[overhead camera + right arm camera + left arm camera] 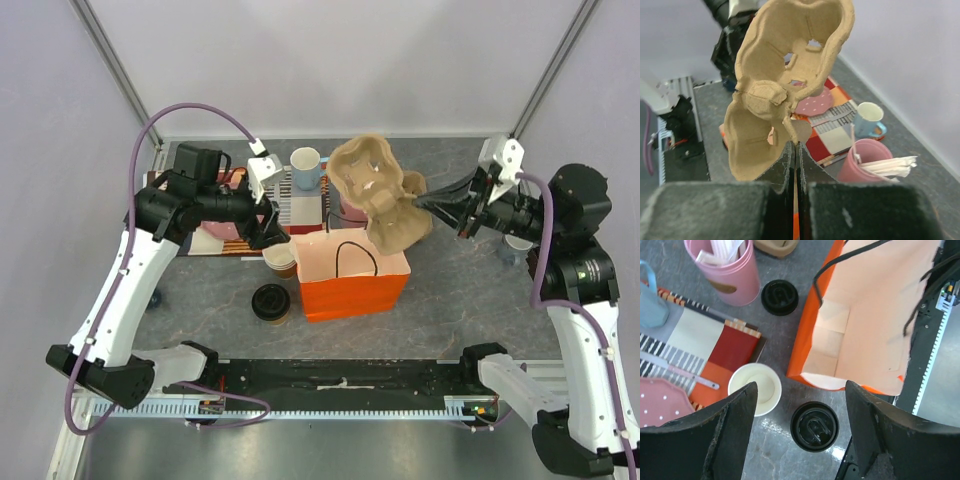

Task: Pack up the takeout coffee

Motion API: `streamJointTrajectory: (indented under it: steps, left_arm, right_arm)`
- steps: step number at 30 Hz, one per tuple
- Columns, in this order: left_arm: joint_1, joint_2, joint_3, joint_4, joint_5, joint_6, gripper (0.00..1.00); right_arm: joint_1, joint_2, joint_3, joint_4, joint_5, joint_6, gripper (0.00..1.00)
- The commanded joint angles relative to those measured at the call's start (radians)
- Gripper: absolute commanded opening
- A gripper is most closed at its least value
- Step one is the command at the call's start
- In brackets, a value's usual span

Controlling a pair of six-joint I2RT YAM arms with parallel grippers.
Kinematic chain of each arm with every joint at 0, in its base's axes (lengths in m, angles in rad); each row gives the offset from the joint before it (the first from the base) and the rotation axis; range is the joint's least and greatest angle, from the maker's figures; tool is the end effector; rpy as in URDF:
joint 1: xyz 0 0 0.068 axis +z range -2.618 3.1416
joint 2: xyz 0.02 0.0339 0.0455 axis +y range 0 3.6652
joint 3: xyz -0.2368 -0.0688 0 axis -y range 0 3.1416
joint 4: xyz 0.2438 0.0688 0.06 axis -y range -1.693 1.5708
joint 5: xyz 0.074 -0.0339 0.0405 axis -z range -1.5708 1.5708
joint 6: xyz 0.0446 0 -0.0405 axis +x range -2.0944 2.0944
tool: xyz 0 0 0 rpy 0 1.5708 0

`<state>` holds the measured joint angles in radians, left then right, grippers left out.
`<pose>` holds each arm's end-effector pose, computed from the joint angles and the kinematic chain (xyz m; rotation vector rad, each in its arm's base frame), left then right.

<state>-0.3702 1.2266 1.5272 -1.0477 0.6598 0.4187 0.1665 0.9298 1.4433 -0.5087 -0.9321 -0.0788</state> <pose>0.2095 -0.1106 0.3917 1.1533 1.9114 -0.7324 0.1537 0.0621 0.4758 -0.9046 1.3492 0.7924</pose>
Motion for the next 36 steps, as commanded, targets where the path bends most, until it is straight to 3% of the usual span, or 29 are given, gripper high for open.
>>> streamJointTrajectory:
  steps: [1, 5, 11, 16, 21, 27, 31, 36]
  left_arm:
    - [-0.061, 0.027, 0.065, 0.035, 0.021, -0.028, 0.78]
    - [-0.128, 0.079, 0.047, 0.084, -0.09, -0.014, 0.79]
    - [-0.165, 0.117, 0.028, 0.146, -0.137, 0.0, 0.79]
    - [-0.177, 0.123, -0.004, 0.161, -0.126, 0.014, 0.75]
    - [-0.182, 0.128, -0.03, 0.169, -0.086, 0.017, 0.67]
    - [-0.182, 0.136, -0.055, 0.195, -0.069, 0.002, 0.43]
    - [-0.184, 0.145, -0.052, 0.205, -0.068, -0.02, 0.17]
    - [-0.182, 0.136, -0.05, 0.216, -0.057, -0.035, 0.02]
  right_arm:
    - [0.007, -0.077, -0.084, 0.045, -0.138, -0.068, 0.0]
    - [0.011, -0.092, -0.136, 0.073, -0.128, -0.096, 0.0]
    - [0.014, -0.023, -0.086, 0.081, -0.139, -0.099, 0.0]
    - [0.014, 0.004, -0.072, 0.084, -0.102, -0.124, 0.0]
    - [0.014, 0.0, -0.175, 0.143, -0.124, -0.116, 0.0]
    - [0.014, -0.066, -0.268, 0.177, -0.218, -0.197, 0.0]
    - [0.024, -0.066, -0.3, 0.176, -0.269, -0.203, 0.0]
    - [0.039, -0.063, -0.348, 0.174, -0.246, -0.233, 0.0]
